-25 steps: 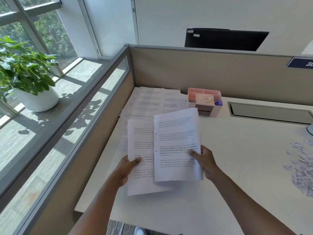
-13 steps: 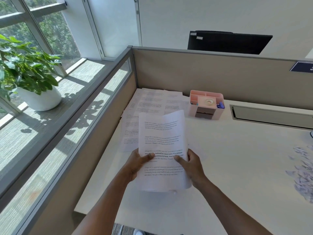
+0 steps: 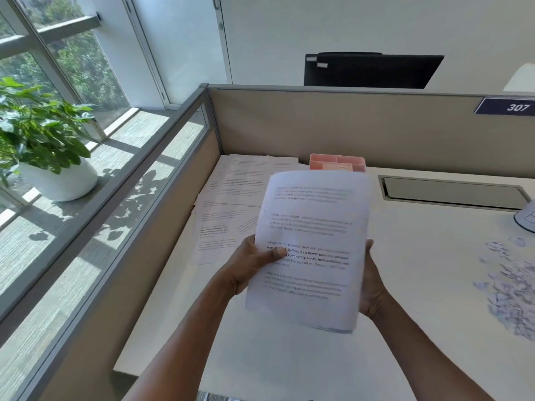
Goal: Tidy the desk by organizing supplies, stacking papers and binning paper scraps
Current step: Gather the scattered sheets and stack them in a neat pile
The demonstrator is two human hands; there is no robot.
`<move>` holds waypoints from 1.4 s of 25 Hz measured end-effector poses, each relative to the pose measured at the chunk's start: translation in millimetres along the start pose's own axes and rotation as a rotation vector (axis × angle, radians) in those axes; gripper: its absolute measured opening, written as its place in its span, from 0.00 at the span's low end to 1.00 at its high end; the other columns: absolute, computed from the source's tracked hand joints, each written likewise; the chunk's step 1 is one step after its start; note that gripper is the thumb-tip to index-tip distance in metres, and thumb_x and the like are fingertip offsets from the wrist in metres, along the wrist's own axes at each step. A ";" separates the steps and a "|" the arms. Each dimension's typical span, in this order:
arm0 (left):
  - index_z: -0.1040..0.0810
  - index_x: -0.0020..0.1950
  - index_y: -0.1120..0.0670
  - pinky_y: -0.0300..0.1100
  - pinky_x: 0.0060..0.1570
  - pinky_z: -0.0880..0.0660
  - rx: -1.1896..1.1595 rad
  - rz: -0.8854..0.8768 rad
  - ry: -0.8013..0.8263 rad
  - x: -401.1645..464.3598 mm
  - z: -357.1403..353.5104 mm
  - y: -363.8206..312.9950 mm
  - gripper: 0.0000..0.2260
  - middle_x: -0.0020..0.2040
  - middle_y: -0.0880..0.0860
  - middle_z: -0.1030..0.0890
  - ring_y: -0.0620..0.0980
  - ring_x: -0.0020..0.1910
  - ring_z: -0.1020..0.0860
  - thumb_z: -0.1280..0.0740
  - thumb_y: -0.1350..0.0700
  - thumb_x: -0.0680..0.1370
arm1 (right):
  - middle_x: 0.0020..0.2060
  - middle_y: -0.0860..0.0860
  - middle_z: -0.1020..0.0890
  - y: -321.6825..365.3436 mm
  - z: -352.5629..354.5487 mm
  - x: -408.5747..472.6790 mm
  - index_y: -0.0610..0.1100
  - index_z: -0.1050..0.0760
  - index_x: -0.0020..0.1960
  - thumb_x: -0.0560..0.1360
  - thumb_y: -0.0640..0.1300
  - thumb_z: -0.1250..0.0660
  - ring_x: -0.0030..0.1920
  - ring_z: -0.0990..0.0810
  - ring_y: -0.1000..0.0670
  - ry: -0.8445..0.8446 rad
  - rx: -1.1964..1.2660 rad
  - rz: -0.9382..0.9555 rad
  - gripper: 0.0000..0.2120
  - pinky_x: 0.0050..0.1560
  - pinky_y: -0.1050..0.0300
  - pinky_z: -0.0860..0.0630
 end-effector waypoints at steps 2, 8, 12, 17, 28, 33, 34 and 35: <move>0.22 0.65 0.62 0.66 0.60 0.24 0.029 0.051 -0.095 2.8 3.1 14.2 0.22 0.59 0.63 0.17 0.66 0.59 0.19 0.25 0.59 0.73 | 0.68 0.39 0.25 18.1 -3.2 -5.4 0.44 0.29 0.72 0.66 0.78 0.43 0.69 0.28 0.36 -0.043 -0.095 0.026 0.48 0.66 0.35 0.29; 0.21 0.65 0.60 0.59 0.60 0.21 -0.028 0.033 -0.067 18.4 -17.5 35.9 0.20 0.61 0.62 0.18 0.64 0.60 0.19 0.25 0.58 0.74 | 0.55 0.43 0.16 72.0 22.5 -27.7 0.42 0.21 0.60 0.71 0.44 0.27 0.57 0.18 0.38 -0.218 -0.634 0.409 0.18 0.54 0.47 0.19; 0.22 0.65 0.63 0.62 0.62 0.23 -0.002 0.075 -0.210 27.0 -26.7 70.6 0.17 0.60 0.61 0.17 0.63 0.60 0.19 0.27 0.61 0.77 | 0.48 0.48 0.14 78.8 42.8 -41.6 0.45 0.18 0.54 0.74 0.43 0.26 0.50 0.15 0.45 -0.406 -0.947 0.413 0.09 0.51 0.47 0.18; 0.18 0.59 0.59 0.59 0.57 0.20 0.007 -0.022 -0.399 27.4 -41.7 87.4 0.17 0.54 0.58 0.14 0.60 0.54 0.16 0.25 0.53 0.73 | 0.39 0.54 0.15 86.4 57.3 -65.0 0.43 0.19 0.47 0.75 0.48 0.28 0.40 0.17 0.54 -0.585 -1.194 0.616 0.08 0.38 0.59 0.22; 0.16 0.52 0.47 0.43 0.44 0.17 0.131 -0.075 -0.522 27.2 -61.2 105.4 0.07 0.49 0.47 0.13 0.49 0.48 0.16 0.27 0.49 0.75 | 0.38 0.54 0.16 76.2 95.6 -74.0 0.44 0.20 0.45 0.78 0.46 0.31 0.38 0.19 0.57 -0.532 -1.231 0.599 0.06 0.36 0.63 0.24; 0.16 0.55 0.52 0.38 0.40 0.19 0.153 -0.036 -0.582 30.4 -62.6 106.7 0.06 0.47 0.46 0.13 0.49 0.47 0.15 0.28 0.54 0.79 | 0.42 0.60 0.16 70.7 103.1 -72.2 0.51 0.20 0.49 0.78 0.45 0.31 0.43 0.18 0.62 -0.472 -1.177 0.528 0.02 0.41 0.67 0.22; 0.16 0.55 0.53 0.40 0.41 0.19 0.164 -0.024 -0.588 30.9 -61.5 106.8 0.07 0.47 0.47 0.13 0.50 0.48 0.15 0.28 0.54 0.79 | 0.43 0.61 0.16 70.8 103.7 -71.2 0.51 0.20 0.50 0.78 0.45 0.31 0.44 0.18 0.62 -0.463 -1.171 0.521 0.03 0.42 0.67 0.22; 0.16 0.56 0.53 0.43 0.43 0.18 0.174 -0.005 -0.584 31.3 -60.3 108.3 0.08 0.48 0.48 0.13 0.51 0.49 0.15 0.28 0.53 0.78 | 0.43 0.61 0.16 70.8 105.2 -70.2 0.50 0.19 0.50 0.78 0.45 0.31 0.44 0.18 0.62 -0.470 -1.185 0.510 0.03 0.43 0.66 0.21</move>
Point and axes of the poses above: each hand's wrist, its own x-axis towards the middle knuckle, its own z-axis out of the back of the hand, y = z × x, the point moved 9 cm from there along x, towards the middle knuckle
